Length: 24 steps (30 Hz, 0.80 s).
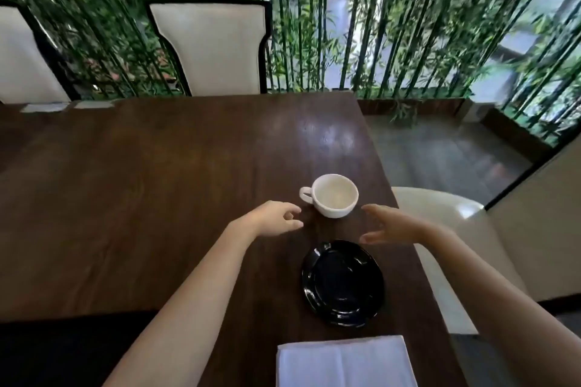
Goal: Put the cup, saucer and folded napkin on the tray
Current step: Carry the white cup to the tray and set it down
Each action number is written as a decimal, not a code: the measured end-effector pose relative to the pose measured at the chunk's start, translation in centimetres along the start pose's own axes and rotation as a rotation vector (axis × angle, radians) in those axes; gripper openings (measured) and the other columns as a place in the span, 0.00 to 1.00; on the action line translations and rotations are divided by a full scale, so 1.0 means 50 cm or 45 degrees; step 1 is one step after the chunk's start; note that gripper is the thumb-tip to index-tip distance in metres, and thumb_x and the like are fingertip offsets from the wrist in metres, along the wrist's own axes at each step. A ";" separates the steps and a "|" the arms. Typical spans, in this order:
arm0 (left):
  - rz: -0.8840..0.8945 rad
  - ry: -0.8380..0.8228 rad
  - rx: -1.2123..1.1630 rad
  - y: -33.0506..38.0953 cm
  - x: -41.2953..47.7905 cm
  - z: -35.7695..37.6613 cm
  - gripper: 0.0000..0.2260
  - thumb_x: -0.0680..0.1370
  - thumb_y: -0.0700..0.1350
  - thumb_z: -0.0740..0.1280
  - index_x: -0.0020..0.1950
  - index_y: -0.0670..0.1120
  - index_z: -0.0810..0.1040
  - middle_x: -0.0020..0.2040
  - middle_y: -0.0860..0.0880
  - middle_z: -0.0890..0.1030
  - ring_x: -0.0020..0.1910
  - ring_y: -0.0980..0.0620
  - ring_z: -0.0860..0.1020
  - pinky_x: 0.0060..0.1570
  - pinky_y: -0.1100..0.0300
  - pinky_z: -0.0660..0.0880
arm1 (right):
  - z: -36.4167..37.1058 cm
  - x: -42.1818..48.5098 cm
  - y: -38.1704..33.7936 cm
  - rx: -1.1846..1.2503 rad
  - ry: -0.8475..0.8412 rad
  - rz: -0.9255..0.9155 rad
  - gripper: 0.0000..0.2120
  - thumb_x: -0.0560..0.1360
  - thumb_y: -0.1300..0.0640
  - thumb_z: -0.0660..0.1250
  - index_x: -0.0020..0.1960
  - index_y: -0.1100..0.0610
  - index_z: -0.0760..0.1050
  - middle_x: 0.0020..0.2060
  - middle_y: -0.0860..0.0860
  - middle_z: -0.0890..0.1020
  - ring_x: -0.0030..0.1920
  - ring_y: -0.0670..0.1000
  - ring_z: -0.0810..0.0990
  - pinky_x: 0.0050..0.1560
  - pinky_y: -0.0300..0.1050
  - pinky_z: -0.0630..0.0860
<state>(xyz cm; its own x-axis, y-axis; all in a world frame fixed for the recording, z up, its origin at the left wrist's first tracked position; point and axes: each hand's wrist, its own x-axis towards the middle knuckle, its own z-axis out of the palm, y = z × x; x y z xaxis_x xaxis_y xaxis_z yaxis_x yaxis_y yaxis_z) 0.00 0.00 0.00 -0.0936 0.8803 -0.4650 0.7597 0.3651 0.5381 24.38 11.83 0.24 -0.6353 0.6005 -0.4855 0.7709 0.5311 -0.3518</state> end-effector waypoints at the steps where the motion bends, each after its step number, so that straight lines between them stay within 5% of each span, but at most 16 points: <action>1: -0.019 0.009 -0.024 -0.003 0.012 0.005 0.22 0.77 0.54 0.64 0.70 0.51 0.68 0.66 0.47 0.75 0.63 0.49 0.74 0.62 0.57 0.70 | 0.005 0.015 0.007 0.019 0.006 -0.001 0.40 0.71 0.46 0.70 0.75 0.58 0.55 0.72 0.56 0.65 0.71 0.54 0.66 0.70 0.47 0.65; 8: -0.121 0.181 -0.041 -0.035 0.120 0.035 0.40 0.70 0.52 0.72 0.76 0.47 0.54 0.75 0.44 0.64 0.73 0.46 0.63 0.68 0.53 0.63 | 0.025 0.123 0.042 0.355 0.135 -0.123 0.41 0.66 0.54 0.76 0.73 0.58 0.59 0.69 0.55 0.69 0.69 0.52 0.67 0.69 0.47 0.65; 12: 0.024 0.249 -0.289 -0.032 0.172 0.050 0.48 0.64 0.49 0.78 0.76 0.51 0.52 0.75 0.46 0.62 0.73 0.47 0.61 0.71 0.50 0.63 | 0.041 0.168 0.053 0.548 0.236 -0.262 0.43 0.63 0.57 0.78 0.71 0.54 0.58 0.67 0.50 0.67 0.68 0.49 0.65 0.68 0.41 0.62; 17: 0.218 0.273 -0.601 -0.030 0.214 0.078 0.42 0.62 0.42 0.79 0.72 0.51 0.62 0.67 0.53 0.66 0.68 0.52 0.69 0.62 0.61 0.72 | 0.064 0.193 0.066 0.737 0.260 -0.347 0.44 0.64 0.59 0.78 0.68 0.45 0.52 0.65 0.43 0.62 0.64 0.36 0.63 0.57 0.16 0.60; 20: 0.232 0.234 -0.741 -0.035 0.218 0.084 0.39 0.63 0.43 0.79 0.69 0.54 0.64 0.67 0.54 0.65 0.67 0.54 0.68 0.63 0.59 0.73 | 0.072 0.199 0.073 0.804 0.236 -0.367 0.45 0.65 0.60 0.77 0.70 0.46 0.51 0.66 0.42 0.59 0.59 0.22 0.61 0.56 0.14 0.60; 24: 0.257 0.236 -0.843 -0.035 0.217 0.086 0.37 0.63 0.41 0.79 0.67 0.56 0.66 0.67 0.52 0.67 0.67 0.52 0.69 0.64 0.56 0.73 | 0.071 0.203 0.075 0.891 0.229 -0.380 0.45 0.65 0.62 0.77 0.70 0.47 0.53 0.67 0.43 0.60 0.60 0.22 0.62 0.56 0.16 0.63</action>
<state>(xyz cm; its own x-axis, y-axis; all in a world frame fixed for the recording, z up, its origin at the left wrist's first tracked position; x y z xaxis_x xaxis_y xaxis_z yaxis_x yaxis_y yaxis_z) 0.43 7.58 -9.02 -0.1451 0.9656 -0.2160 0.2290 0.2451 0.9420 21.00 17.78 -8.87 -0.7724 0.6107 -0.1748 0.3781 0.2210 -0.8990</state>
